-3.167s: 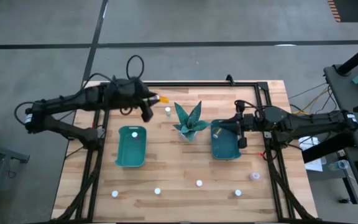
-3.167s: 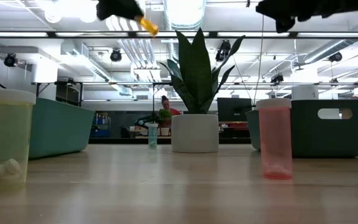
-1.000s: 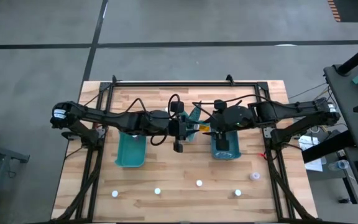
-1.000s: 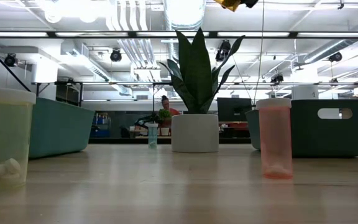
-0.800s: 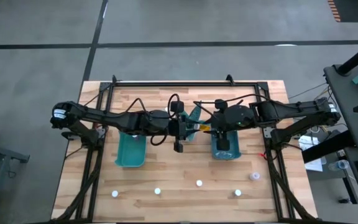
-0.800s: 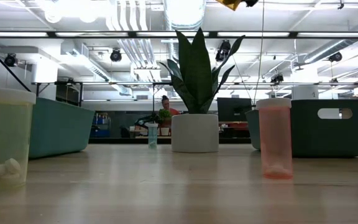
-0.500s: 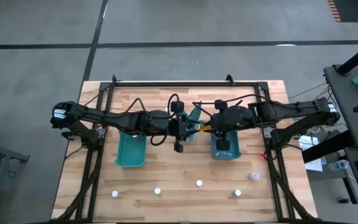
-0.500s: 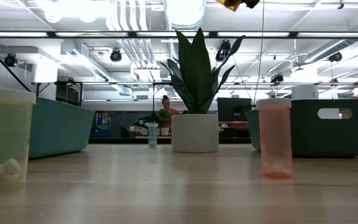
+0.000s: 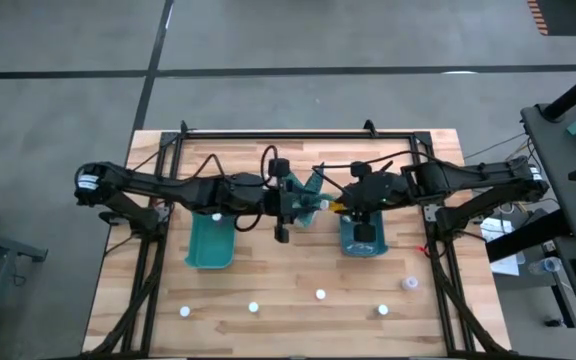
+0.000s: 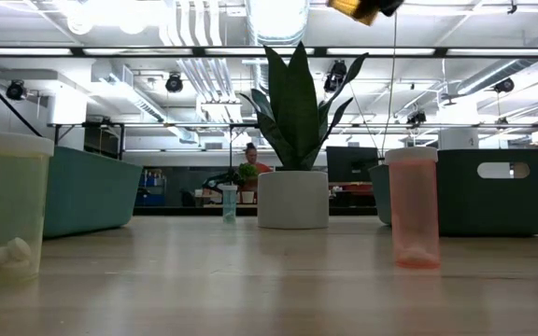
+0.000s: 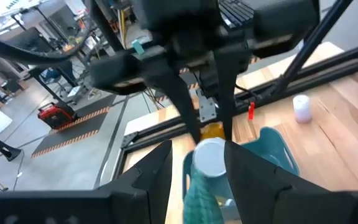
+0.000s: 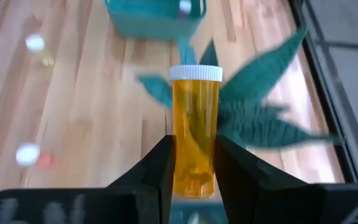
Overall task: Pick and place medicine bottles into bin by pill shape (circle, oval)
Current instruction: Put the orange tablet bottle into the blue bin
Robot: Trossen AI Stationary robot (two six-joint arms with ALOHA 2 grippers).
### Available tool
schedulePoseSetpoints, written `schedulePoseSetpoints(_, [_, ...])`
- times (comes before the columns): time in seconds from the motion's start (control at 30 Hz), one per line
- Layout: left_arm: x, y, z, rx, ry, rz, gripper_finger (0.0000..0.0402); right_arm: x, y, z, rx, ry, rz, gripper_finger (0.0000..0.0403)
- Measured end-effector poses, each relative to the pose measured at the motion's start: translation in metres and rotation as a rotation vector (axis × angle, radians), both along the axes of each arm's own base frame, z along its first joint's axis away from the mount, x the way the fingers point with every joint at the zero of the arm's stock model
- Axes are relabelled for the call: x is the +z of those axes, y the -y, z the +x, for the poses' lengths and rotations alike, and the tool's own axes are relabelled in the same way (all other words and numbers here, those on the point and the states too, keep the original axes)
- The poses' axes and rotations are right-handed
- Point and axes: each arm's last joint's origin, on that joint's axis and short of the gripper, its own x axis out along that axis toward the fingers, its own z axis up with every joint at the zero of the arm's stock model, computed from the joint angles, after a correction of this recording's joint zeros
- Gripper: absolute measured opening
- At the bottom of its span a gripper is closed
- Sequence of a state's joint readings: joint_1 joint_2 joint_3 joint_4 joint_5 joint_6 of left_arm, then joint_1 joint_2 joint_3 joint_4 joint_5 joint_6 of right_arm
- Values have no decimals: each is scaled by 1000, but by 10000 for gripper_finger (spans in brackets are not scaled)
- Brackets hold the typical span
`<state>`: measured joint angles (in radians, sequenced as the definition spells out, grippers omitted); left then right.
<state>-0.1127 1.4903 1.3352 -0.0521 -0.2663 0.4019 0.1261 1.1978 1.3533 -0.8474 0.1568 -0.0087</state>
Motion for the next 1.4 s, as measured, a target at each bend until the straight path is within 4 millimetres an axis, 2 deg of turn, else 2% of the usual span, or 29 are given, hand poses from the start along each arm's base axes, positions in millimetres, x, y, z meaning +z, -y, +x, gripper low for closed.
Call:
schedulePoseSetpoints(0.33, [22, -3, -30, 0, 41, -8, 131, -22, 3, -31, -80, -358, 65, 91])
schedulePoseSetpoints(0.67, [31, -5, -46, -1, 61, -12, 131, -69, 1, -37, -42, -516, 87, 91])
schedulePoseSetpoints(1.13, [36, -5, -50, -2, 82, -12, 131, -149, 11, -52, -16, -485, 64, 91])
schedulePoseSetpoints(1.4, [36, -5, -50, -2, 82, -12, 131, -173, 19, -48, 5, -455, 44, 91])
